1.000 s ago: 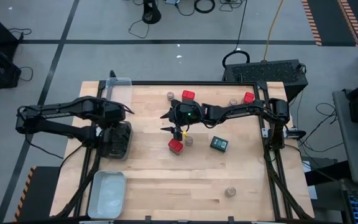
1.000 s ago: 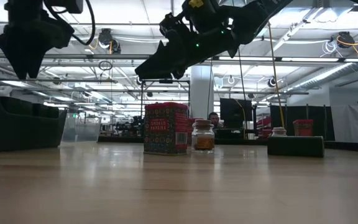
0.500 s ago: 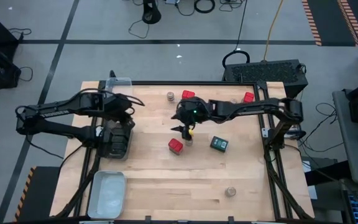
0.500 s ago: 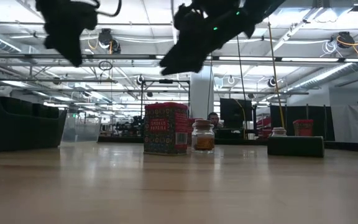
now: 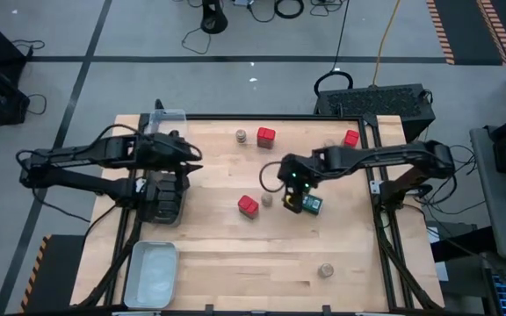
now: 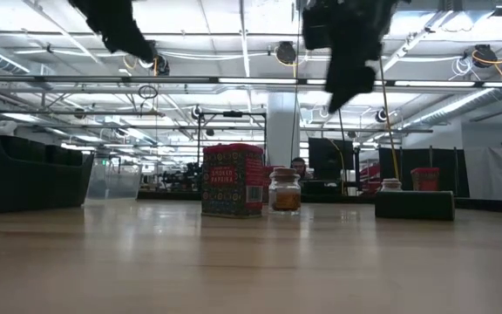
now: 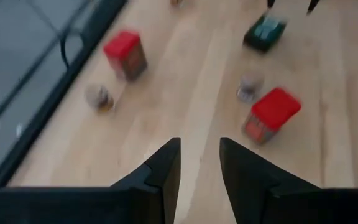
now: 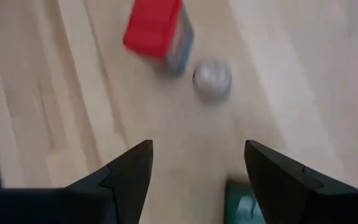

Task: Sort spices by type
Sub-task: Put the black seasoning can into the black bin

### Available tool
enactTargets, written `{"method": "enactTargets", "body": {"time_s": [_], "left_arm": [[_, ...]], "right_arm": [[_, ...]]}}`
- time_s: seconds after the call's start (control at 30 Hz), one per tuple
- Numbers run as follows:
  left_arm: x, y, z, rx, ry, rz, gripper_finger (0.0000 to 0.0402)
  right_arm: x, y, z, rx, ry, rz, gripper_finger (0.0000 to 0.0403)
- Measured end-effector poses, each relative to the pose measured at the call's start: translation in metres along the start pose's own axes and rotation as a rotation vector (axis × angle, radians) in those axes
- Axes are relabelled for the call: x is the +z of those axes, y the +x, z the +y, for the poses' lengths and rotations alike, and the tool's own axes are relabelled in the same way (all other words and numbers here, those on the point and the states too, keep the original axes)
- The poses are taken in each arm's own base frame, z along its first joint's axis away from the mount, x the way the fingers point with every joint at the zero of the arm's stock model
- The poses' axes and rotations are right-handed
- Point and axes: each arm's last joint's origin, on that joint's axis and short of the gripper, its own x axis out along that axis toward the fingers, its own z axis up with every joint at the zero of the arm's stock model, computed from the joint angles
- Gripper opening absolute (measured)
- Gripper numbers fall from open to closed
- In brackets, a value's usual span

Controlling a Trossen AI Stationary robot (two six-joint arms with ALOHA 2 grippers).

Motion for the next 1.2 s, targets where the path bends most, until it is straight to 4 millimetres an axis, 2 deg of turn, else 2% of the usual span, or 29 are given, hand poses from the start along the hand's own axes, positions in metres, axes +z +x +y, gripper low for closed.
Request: {"method": "enactTargets", "body": {"time_s": [0.2,0.43,0.57,0.67,0.9,1.03,1.2], "left_arm": [[-0.023,-0.015,0.002,-0.022,-0.006,-0.135,0.0115],[-0.042,-0.010,0.001,-0.088,-0.046,-0.265,0.0126],[-0.042,-0.007,0.001,-0.087,-0.038,-0.255,0.0160],[-0.041,-0.005,0.000,-0.108,-0.016,-0.242,0.0198],[-0.041,0.007,-0.003,-0.121,0.047,-0.192,0.0278],[-0.041,0.013,-0.004,-0.118,0.059,-0.165,0.0300],[-0.040,0.020,-0.005,-0.114,0.094,-0.133,0.0304]], "right_arm": [[-0.022,-0.003,0.005,-0.066,0.100,0.171,0.0238],[-0.032,-0.001,0.009,-0.095,0.061,0.246,0.0238],[-0.038,-0.002,0.008,-0.131,0.047,0.301,0.0240],[-0.046,0.005,0.005,-0.165,0.060,0.322,0.0252],[-0.066,0.029,-0.007,-0.144,0.088,0.381,0.0311],[-0.068,0.033,-0.013,-0.186,0.077,0.371,0.0333],[-0.066,0.033,-0.015,-0.249,0.002,0.335,0.0338]]}}
